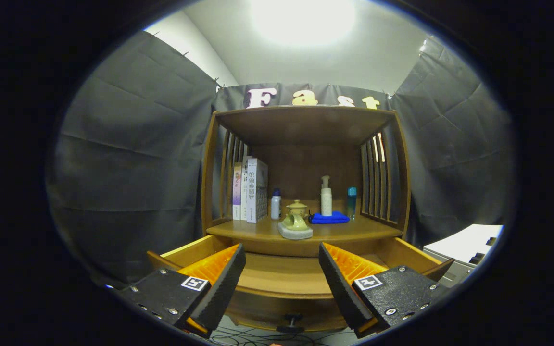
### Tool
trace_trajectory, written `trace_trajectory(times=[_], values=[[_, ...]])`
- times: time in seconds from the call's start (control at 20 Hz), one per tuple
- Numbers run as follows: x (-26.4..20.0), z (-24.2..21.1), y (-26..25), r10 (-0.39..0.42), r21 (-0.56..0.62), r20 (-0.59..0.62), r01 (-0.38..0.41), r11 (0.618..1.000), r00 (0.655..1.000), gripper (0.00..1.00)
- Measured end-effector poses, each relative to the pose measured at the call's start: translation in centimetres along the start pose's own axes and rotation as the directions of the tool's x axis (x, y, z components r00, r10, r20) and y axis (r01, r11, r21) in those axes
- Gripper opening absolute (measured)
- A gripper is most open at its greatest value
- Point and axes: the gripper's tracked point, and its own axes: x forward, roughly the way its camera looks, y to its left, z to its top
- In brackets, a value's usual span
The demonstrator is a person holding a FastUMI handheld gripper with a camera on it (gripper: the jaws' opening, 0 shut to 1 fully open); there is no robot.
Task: Pull open the drawer, take out the items inside it, and place them on the countertop above the cabinet.
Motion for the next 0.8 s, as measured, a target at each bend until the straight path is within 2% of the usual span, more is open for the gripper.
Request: trace_trajectory(times=[0.4, 0.8], values=[[-2.7, -6.5, 0.0, -0.006, -0.007, -0.094, 0.006, 1.000, 0.996, 0.95], [-2.7, -11.0, -0.1, 0.000, -0.028, -0.178, -0.005, 1.000, 0.984, 0.95]])
